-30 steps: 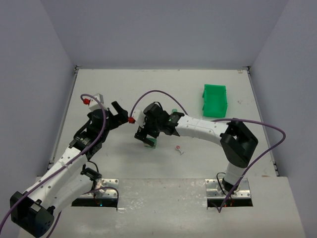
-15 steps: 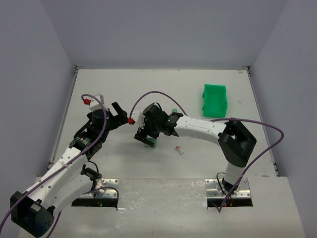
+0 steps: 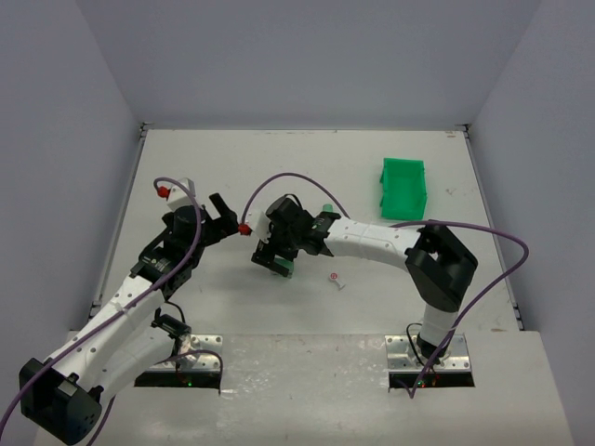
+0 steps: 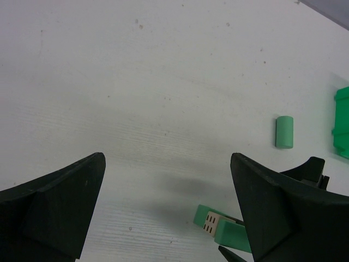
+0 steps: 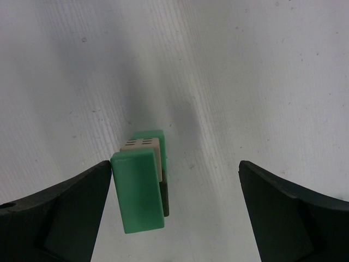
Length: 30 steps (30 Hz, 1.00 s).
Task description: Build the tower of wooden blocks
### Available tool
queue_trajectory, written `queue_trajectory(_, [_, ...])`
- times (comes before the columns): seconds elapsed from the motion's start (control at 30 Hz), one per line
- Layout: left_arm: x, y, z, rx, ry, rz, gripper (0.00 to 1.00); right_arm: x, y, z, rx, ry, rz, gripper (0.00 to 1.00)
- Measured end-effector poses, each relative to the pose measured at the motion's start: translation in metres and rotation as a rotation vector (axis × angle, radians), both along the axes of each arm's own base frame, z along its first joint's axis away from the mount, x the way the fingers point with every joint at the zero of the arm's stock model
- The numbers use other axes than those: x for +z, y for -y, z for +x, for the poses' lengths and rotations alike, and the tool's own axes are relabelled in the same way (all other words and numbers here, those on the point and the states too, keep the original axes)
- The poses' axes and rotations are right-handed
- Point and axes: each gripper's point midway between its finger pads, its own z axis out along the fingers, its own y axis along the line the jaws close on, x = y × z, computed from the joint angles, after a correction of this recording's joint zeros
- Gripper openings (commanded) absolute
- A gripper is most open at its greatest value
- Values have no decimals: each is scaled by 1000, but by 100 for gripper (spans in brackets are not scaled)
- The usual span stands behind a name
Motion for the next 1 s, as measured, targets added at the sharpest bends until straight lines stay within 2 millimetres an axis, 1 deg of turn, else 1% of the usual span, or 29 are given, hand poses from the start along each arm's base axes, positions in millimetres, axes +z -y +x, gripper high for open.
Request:
queue_trajectory(0.6, [-2, -2, -1, 7, -8, 9, 100, -1, 1, 5, 0, 31, -19, 99])
queue_trajectory(0.9, [-3, -2, -2, 1, -15, 10, 100, -1, 0, -1, 16, 7, -15, 99])
queue_trajectory(0.97, [-3, -1, -2, -3, -15, 8, 100, 2, 1, -3, 17, 1, -13, 99])
queue_trajectory(1.0, [-3, 0, -2, -3, -13, 6, 100, 7, 2, -4, 19, 0, -5, 99])
